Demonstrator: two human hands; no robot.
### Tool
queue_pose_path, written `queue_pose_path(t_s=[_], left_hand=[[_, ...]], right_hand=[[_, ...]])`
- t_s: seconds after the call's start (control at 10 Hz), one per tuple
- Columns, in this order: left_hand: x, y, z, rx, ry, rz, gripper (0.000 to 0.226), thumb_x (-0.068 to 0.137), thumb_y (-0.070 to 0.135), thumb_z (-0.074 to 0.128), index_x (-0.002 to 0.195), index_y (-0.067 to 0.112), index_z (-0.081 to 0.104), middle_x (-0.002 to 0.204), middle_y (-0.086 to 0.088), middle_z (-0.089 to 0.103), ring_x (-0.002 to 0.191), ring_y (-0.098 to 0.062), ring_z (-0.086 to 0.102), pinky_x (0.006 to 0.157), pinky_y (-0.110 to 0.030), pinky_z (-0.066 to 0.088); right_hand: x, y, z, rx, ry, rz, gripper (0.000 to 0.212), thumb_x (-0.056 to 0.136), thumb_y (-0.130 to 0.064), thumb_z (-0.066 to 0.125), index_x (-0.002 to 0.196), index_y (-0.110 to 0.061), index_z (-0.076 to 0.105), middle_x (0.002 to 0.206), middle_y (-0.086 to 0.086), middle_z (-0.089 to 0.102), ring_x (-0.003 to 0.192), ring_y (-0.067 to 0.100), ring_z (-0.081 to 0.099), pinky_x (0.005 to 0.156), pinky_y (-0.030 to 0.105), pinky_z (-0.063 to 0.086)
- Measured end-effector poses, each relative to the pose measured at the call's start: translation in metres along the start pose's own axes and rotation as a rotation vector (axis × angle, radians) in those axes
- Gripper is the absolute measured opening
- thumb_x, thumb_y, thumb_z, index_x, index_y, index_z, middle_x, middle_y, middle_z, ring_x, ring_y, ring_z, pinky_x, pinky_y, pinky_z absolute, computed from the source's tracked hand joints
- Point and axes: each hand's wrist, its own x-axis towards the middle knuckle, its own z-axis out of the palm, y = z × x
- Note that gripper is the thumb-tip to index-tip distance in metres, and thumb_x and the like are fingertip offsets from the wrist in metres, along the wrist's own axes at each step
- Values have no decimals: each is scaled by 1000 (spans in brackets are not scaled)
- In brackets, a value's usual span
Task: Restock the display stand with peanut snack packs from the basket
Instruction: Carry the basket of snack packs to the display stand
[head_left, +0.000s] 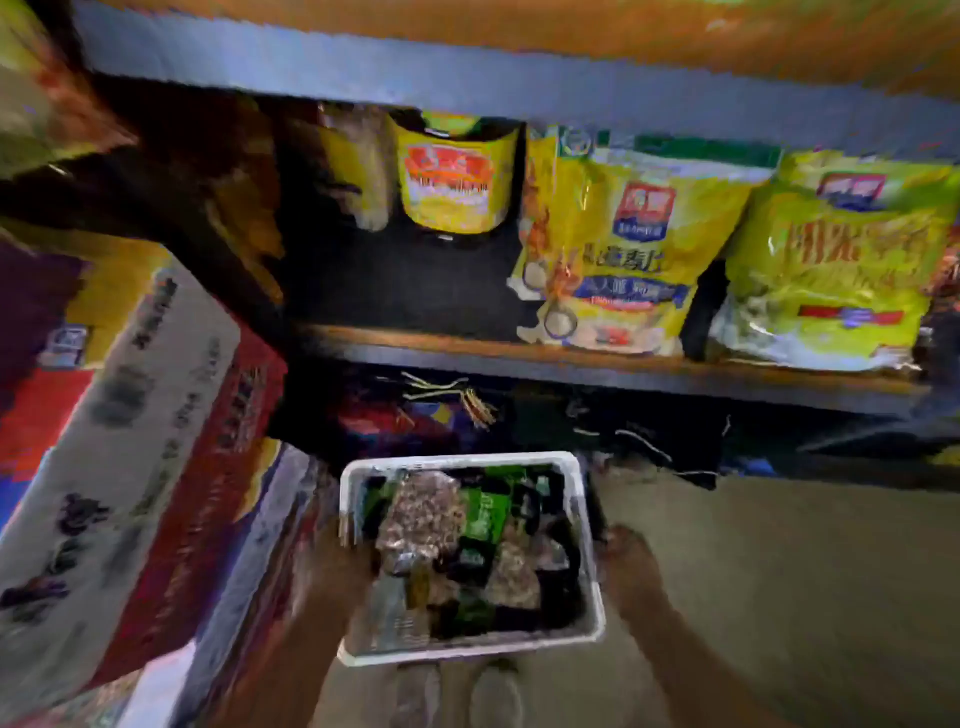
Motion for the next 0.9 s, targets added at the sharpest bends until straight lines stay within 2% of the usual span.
queue_pose_path(t_s=[0.1,0.2,0.3,0.4,0.5,0.6,0.7,0.8,0.9], left_hand=[[36,-23,7,7,87,-138,33,75,38,62,78,45,30,77,25,19,68,12,17,60,-11,19],[69,-56,19,-74,39,-185,27,65,50,58,73,34,38,68,15,29,58,2,26,54,-14,20],[74,-67,26,-55,19,-196,24,82,38,54,65,28,41,64,6,40,55,-5,37,52,-18,31],[89,-82,37,-77,15,-193,30,96,22,44,66,25,44,64,0,48,54,-12,45,53,-24,39],[86,-77,39,-118,43,-242,30,95,21,45,65,26,42,64,0,43,54,-11,41,52,-24,35],[71,-69,32,-160,102,-303,36,92,20,51,59,16,39,52,-4,33,46,-16,30,48,-26,23],[33,-38,5,-74,67,-274,34,83,33,53,68,3,48,51,-7,38,44,-20,33,50,-28,26],[-8,-1,-20,58,-4,-161,32,85,36,47,91,7,58,67,-11,49,60,-26,47,59,-33,38],[-52,46,-34,137,-23,-75,31,88,27,53,73,0,55,60,-19,53,54,-29,49,57,-33,39]], right_hand=[[37,0,26,-88,81,-44,44,85,-34,48,109,2,56,114,24,61,101,38,59,88,41,49],[68,8,47,-107,45,-8,40,92,-28,50,118,3,52,117,23,59,106,39,57,83,39,44],[84,14,54,-35,50,41,35,96,-28,46,113,2,51,106,19,59,100,37,58,74,34,40],[100,17,64,77,50,95,26,94,-29,48,82,-7,52,74,9,52,73,29,50,70,33,36],[99,21,64,135,85,107,33,93,-34,49,68,-13,46,58,4,43,67,27,47,65,33,34],[75,17,54,179,110,113,25,90,-36,48,77,-15,49,64,9,50,69,27,49,64,34,36],[25,11,23,193,127,132,39,92,-33,46,57,-15,44,56,9,46,59,28,47,54,32,33],[-40,14,-19,212,154,175,44,92,-28,48,53,-11,40,52,9,43,53,26,43,53,31,31],[-98,27,-59,279,218,222,41,90,-28,49,54,-8,47,55,13,50,57,28,49,57,31,36]])
